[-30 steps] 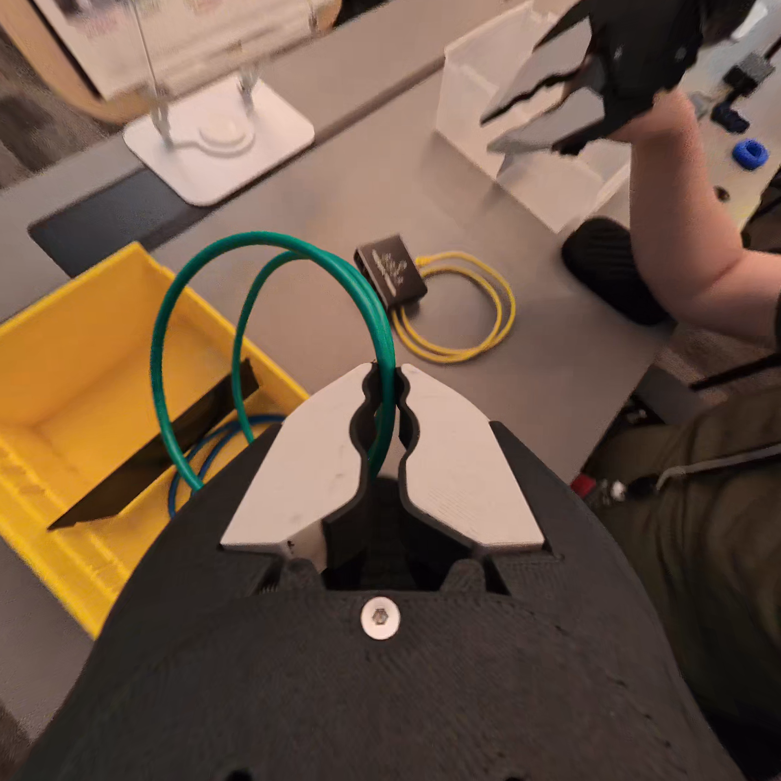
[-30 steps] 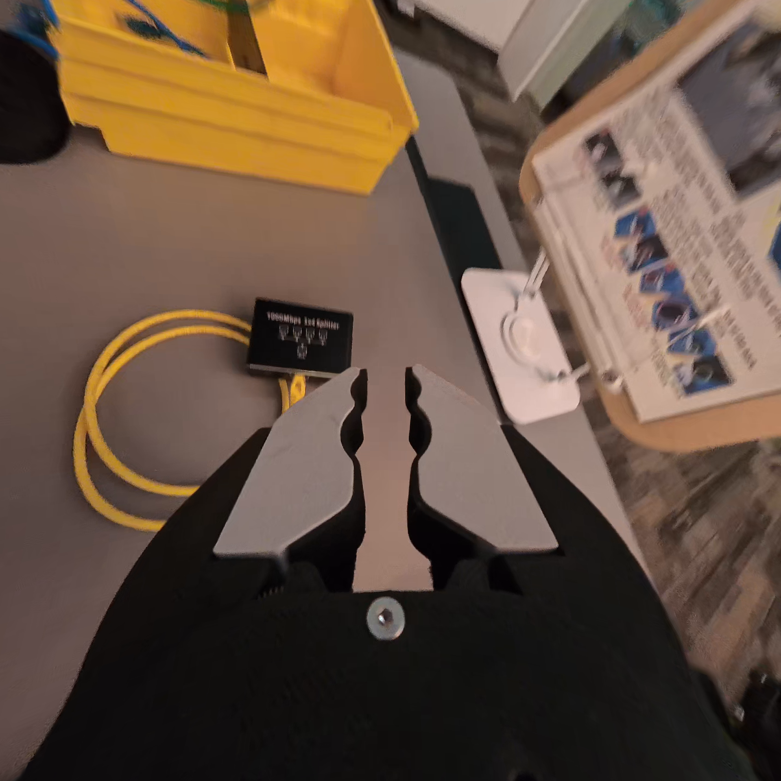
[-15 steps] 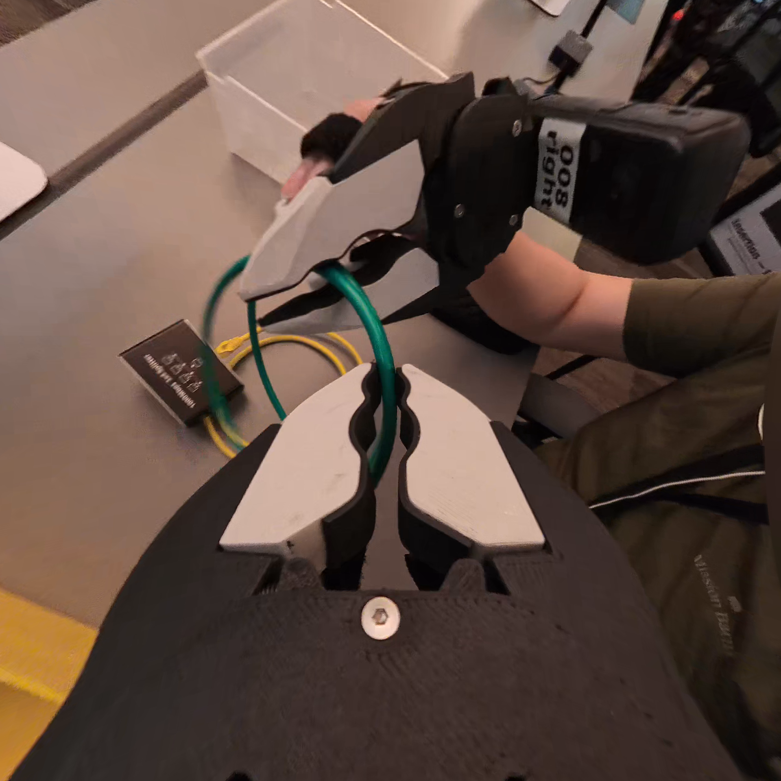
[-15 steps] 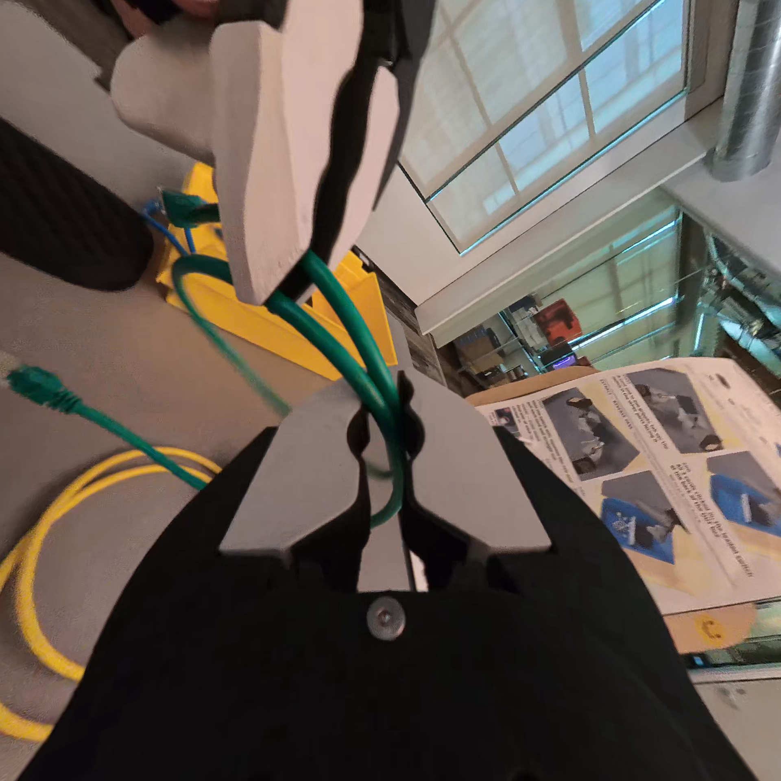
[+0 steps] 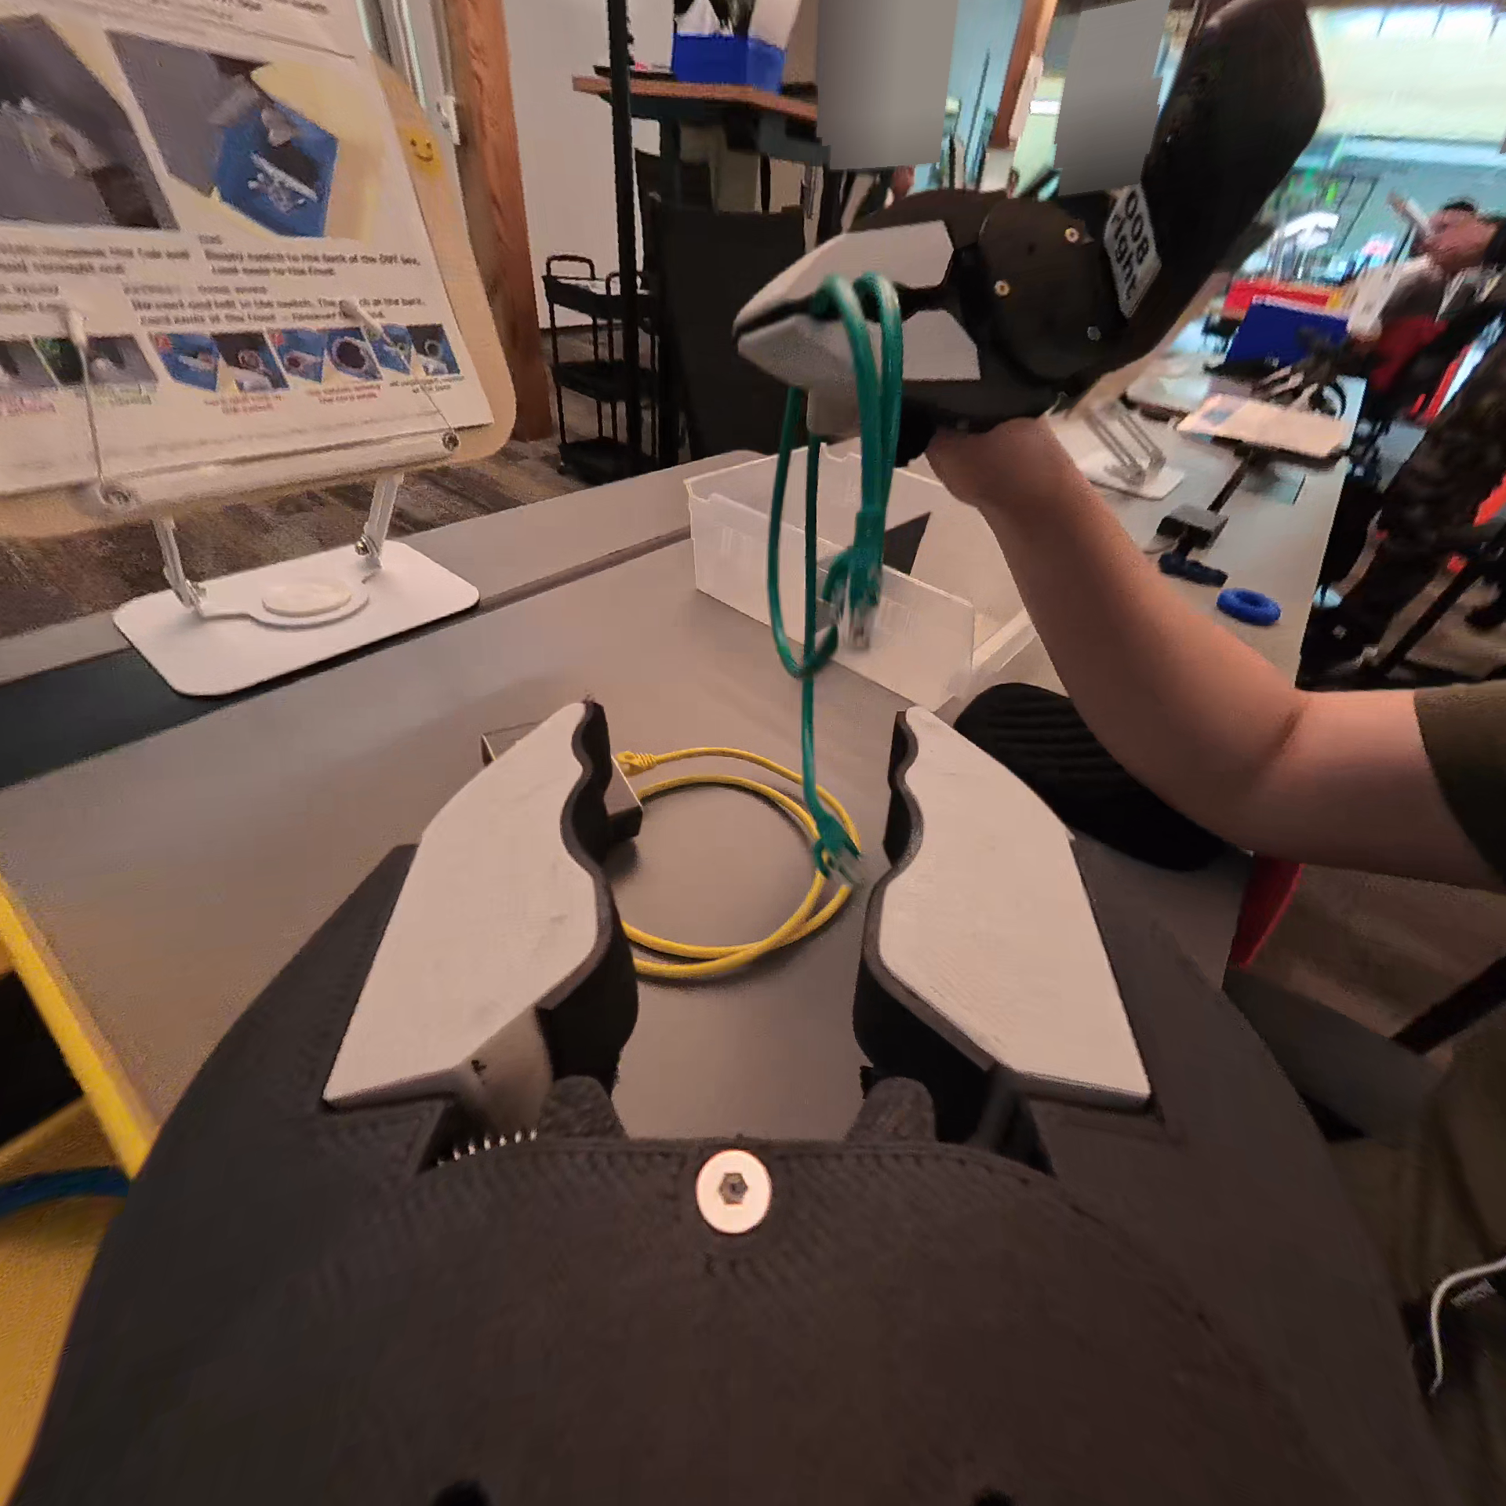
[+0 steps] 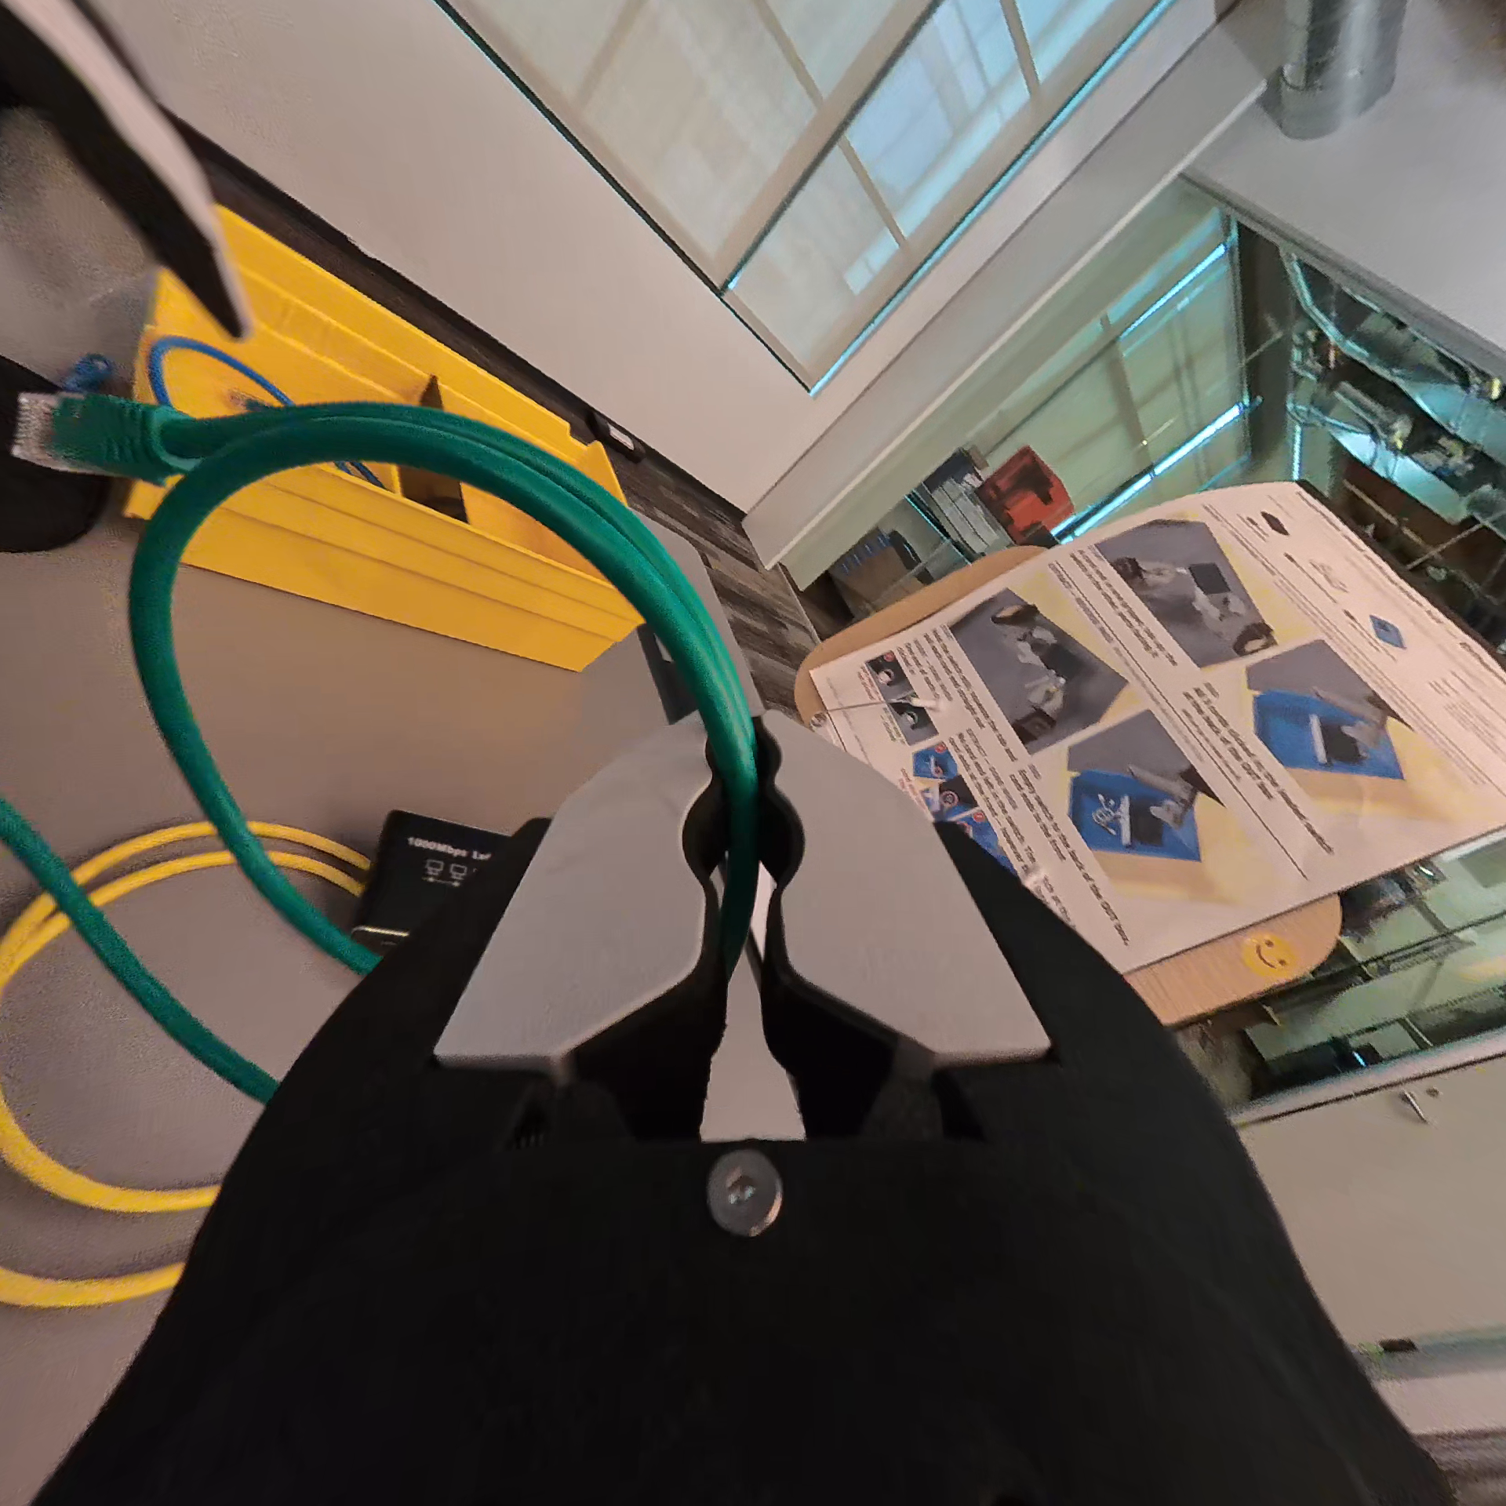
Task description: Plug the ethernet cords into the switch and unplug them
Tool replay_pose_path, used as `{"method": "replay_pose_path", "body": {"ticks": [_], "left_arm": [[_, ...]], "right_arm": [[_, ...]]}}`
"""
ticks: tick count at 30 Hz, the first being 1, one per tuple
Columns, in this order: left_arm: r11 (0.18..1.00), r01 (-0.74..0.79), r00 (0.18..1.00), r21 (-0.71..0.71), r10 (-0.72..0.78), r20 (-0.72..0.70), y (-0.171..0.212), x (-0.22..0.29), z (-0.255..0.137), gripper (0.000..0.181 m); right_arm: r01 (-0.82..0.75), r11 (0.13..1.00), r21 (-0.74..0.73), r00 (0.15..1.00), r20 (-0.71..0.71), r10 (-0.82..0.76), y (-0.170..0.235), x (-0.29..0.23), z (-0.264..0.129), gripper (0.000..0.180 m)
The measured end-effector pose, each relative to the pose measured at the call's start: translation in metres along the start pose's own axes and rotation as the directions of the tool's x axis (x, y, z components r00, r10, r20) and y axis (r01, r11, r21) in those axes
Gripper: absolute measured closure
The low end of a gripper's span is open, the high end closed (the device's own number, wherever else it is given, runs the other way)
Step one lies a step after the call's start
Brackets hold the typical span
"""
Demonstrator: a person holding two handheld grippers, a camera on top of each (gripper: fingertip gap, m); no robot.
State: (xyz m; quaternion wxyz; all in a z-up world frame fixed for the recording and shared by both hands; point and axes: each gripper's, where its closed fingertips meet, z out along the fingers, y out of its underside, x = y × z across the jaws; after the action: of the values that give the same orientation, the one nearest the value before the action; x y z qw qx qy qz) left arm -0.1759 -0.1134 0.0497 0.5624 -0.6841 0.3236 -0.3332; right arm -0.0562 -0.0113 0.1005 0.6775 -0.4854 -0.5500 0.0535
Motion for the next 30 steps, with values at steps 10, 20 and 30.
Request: {"method": "replay_pose_path", "body": {"ticks": [10, 20, 30], "left_arm": [[0.998, 0.051, 0.994, -0.034, -0.054, -0.090, 0.025, 0.015, 0.009, 0.132], [0.998, -0.053, 0.998, -0.045, 0.054, 0.016, 0.011, 0.014, 0.025, 0.135], [0.998, 0.029, 0.989, -0.050, -0.036, -0.147, 0.005, 0.028, 0.047, 0.159]], "right_arm": [[0.010, 1.000, -0.015, 1.000, -0.006, -0.011, 0.002, -0.001, 0.002, 0.177], [0.050, 0.999, -0.020, 0.999, -0.001, -0.050, 0.000, -0.008, 0.006, 0.177], [0.053, 0.999, -0.011, 0.999, 0.008, -0.052, -0.002, -0.010, 0.006, 0.177]]}}
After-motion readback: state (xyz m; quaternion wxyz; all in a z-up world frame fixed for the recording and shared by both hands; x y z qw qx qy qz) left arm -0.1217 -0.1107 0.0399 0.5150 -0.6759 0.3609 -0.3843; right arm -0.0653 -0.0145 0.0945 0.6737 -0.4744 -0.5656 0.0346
